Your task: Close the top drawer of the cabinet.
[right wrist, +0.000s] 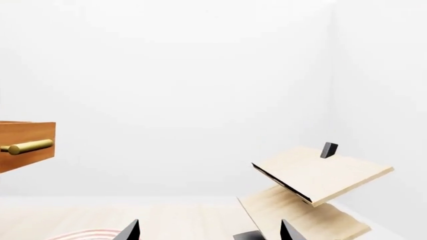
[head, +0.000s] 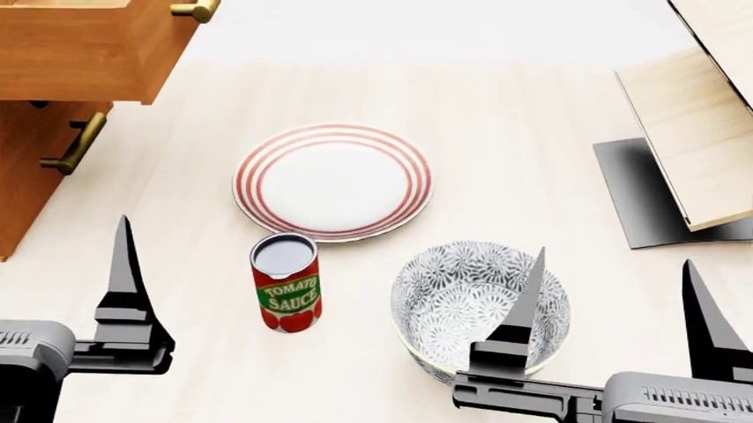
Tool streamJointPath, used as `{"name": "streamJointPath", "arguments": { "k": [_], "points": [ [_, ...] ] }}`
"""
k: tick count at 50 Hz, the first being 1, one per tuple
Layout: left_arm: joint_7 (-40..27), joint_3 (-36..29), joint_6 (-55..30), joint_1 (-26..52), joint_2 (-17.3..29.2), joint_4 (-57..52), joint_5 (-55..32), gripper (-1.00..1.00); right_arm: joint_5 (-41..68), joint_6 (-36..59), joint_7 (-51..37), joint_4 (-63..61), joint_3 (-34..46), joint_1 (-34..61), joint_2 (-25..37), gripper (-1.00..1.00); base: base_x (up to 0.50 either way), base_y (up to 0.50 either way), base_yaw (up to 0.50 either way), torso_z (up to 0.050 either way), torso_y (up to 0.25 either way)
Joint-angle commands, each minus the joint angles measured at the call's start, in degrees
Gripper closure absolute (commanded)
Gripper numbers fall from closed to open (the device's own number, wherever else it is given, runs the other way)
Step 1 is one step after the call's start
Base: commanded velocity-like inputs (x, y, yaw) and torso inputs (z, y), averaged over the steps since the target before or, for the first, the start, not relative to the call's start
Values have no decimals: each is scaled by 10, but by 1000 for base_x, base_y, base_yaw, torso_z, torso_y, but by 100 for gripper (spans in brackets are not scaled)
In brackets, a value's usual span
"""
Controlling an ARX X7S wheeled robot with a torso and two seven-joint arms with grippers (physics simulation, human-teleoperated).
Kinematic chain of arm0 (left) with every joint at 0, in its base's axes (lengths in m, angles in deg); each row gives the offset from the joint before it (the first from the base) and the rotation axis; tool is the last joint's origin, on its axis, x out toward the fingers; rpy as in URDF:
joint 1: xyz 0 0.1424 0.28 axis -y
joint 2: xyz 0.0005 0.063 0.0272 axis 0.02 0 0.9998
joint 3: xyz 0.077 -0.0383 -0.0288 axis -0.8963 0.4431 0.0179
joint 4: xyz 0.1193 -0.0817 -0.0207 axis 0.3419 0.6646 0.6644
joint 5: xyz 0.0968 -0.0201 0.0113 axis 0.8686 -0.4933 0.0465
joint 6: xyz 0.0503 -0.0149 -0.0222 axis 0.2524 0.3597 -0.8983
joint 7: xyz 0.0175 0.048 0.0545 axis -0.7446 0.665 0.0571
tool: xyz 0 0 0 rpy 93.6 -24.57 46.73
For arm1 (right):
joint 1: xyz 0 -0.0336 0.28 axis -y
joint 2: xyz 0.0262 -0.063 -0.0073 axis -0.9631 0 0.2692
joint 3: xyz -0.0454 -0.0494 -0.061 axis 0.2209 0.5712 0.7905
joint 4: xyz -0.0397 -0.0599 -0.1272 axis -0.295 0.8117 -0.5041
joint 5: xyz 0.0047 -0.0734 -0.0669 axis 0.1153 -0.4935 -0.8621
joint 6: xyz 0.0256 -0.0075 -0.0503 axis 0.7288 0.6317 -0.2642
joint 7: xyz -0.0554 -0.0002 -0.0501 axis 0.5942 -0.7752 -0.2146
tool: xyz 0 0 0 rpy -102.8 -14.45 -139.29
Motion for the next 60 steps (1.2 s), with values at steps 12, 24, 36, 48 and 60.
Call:
{"name": "streamJointPath", "arguments": {
  "k": [12, 24, 36, 48, 60],
  "points": [
    [-1, -54, 31, 6, 27, 29, 21, -100, 2, -4, -9, -2, 15, -3, 13, -100, 500, 0, 0, 0, 0],
    [0, -74, 56, 11, 34, 51, 26, -100, 13, -15, -12, 0, 14, -3, 15, -100, 250, 0, 0, 17, 0],
    [-11, -136, 80, 29, 41, 104, 88, -100, 20, -21, -15, 6, 12, -4, 20, -100, 0, 0, 0, 0, 0],
    [-13, -164, 60, 75, 26, 144, 108, -100, 6, -97, -8, 17, 29, -28, 34, -100, 103, 0, 0, 0, 0],
    [-18, -174, 65, 109, 21, 205, 111, -100, 7, -92, -12, 19, 35, -27, 37, -100, 486, 0, 0, 0, 0]
  ]
}}
